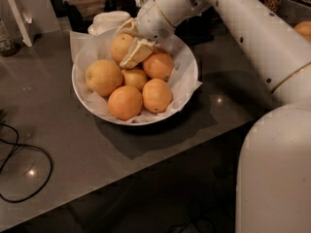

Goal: Pick orange from white bowl

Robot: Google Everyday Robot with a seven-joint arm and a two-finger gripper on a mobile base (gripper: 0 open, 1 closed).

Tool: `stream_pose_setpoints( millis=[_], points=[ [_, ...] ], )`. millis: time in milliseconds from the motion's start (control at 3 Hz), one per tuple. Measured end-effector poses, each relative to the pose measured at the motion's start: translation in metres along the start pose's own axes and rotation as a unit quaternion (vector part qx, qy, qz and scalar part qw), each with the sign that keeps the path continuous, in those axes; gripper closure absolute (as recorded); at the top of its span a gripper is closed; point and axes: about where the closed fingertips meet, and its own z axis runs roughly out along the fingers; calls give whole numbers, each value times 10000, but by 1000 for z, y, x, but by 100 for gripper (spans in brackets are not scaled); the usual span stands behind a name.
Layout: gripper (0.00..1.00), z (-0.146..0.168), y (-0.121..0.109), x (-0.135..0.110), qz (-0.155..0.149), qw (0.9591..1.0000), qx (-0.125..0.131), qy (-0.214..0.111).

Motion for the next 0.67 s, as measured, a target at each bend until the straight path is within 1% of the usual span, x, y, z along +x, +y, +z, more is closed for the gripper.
stream_pose_setpoints(
  millis=[333, 667],
  points=[
    [100, 4, 7, 5, 40, 10000, -16, 23],
    [100, 1, 6, 2, 39, 10000, -16, 23]
  ],
)
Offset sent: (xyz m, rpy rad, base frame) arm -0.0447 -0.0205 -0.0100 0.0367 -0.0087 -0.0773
